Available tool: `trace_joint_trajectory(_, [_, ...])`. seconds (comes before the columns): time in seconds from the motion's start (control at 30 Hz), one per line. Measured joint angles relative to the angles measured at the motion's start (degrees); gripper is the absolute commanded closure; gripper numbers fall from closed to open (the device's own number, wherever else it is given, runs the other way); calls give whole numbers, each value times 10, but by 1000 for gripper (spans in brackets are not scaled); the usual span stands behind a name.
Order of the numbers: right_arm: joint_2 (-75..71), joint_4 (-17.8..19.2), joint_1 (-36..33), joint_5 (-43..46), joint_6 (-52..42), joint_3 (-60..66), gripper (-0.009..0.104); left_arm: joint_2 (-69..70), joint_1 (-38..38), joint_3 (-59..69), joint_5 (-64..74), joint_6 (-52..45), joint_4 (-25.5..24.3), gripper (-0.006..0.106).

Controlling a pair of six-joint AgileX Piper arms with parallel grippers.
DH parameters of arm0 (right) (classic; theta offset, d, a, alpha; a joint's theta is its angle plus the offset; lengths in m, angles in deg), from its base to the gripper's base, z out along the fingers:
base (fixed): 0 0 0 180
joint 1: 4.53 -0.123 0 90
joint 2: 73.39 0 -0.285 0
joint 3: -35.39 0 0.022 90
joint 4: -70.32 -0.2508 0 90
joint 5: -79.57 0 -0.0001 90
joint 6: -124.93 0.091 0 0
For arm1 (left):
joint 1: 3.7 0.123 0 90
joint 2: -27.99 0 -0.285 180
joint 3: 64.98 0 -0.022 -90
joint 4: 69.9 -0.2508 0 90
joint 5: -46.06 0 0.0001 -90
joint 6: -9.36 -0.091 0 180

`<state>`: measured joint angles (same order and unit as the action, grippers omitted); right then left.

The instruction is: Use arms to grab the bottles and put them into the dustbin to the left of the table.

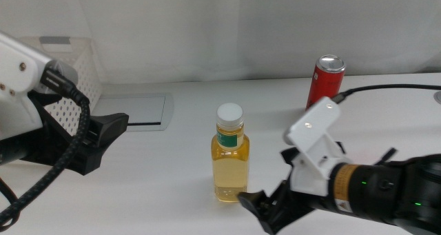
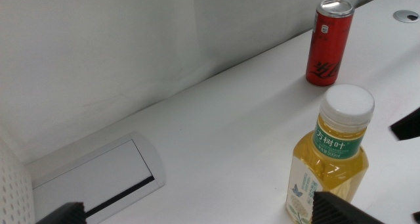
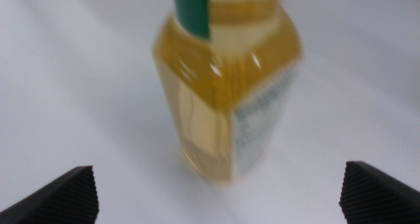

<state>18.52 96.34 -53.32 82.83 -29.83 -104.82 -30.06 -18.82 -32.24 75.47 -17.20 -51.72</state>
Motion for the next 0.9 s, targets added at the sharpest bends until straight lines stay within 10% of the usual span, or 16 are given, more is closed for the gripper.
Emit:
trace_joint_trajectory(0.6, [-299,-56,265,-194,3,87,-8,0,0,0,0,-2,0,14])
trace_joint_trajectory(0.9, [-382,-45,281,-228,3,87,-8,4,-50,58,-50,-54,41,14])
